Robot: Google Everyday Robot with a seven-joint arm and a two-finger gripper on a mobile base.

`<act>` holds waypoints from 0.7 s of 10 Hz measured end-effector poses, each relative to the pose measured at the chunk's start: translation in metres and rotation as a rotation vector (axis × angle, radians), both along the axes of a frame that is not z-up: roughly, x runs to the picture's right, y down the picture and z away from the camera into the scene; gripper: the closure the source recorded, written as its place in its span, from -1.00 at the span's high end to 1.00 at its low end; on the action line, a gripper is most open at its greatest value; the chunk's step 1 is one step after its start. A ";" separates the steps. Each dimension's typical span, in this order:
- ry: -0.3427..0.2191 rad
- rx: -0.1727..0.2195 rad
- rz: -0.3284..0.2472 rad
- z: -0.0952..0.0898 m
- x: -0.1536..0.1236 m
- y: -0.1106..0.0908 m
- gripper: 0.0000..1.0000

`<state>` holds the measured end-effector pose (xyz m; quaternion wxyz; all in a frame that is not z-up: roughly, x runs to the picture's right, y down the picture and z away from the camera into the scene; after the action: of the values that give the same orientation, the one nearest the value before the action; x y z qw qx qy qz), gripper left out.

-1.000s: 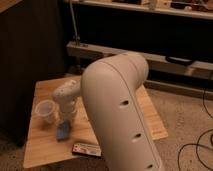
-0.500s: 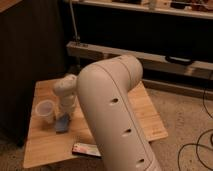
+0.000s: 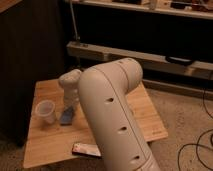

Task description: Wipe the white sponge on the table

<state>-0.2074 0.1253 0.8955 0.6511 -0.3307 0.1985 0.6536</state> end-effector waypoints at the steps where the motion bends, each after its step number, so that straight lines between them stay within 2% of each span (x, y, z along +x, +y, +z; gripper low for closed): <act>1: 0.017 -0.001 0.005 0.003 0.010 -0.002 -0.94; 4: 0.061 0.001 0.022 0.006 0.045 -0.009 -0.94; 7: 0.073 0.003 0.034 -0.004 0.067 -0.008 -0.94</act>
<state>-0.1405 0.1177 0.8914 0.6327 -0.3089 0.2154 0.6767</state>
